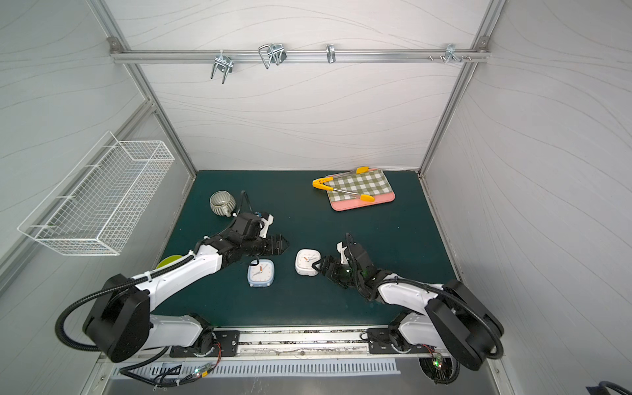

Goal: Insert the battery into the alarm
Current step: Adjust the alarm at the center of the board.

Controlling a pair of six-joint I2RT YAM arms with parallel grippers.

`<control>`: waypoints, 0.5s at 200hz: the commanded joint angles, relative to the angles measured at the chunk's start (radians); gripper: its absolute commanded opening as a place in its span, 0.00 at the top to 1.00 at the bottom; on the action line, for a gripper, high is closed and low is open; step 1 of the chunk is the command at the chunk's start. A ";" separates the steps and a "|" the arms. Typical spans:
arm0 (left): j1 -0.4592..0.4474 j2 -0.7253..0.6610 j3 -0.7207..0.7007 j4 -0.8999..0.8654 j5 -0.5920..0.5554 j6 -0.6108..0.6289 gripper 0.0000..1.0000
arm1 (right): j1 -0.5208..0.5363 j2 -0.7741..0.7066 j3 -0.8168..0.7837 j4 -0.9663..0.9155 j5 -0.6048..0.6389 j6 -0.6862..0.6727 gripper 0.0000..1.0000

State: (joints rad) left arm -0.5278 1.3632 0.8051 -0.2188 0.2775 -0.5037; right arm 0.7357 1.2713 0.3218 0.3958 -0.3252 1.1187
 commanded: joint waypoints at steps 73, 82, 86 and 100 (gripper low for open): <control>-0.069 0.080 0.076 0.000 0.039 0.004 0.20 | 0.005 0.345 -0.031 0.541 -0.058 0.184 0.18; -0.069 0.072 0.077 -0.007 0.030 0.005 0.20 | 0.005 0.381 -0.033 0.595 -0.059 0.196 0.20; -0.069 0.068 0.077 -0.013 0.024 0.007 0.20 | 0.005 0.395 -0.033 0.616 -0.060 0.201 0.21; -0.069 0.058 0.078 -0.026 0.003 0.012 0.20 | 0.004 0.436 -0.031 0.668 -0.065 0.209 0.24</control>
State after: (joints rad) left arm -0.5915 1.4563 0.8673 -0.2317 0.3153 -0.4980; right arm 0.7357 1.6344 0.3088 0.9310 -0.3851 1.2663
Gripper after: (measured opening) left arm 0.797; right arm 0.782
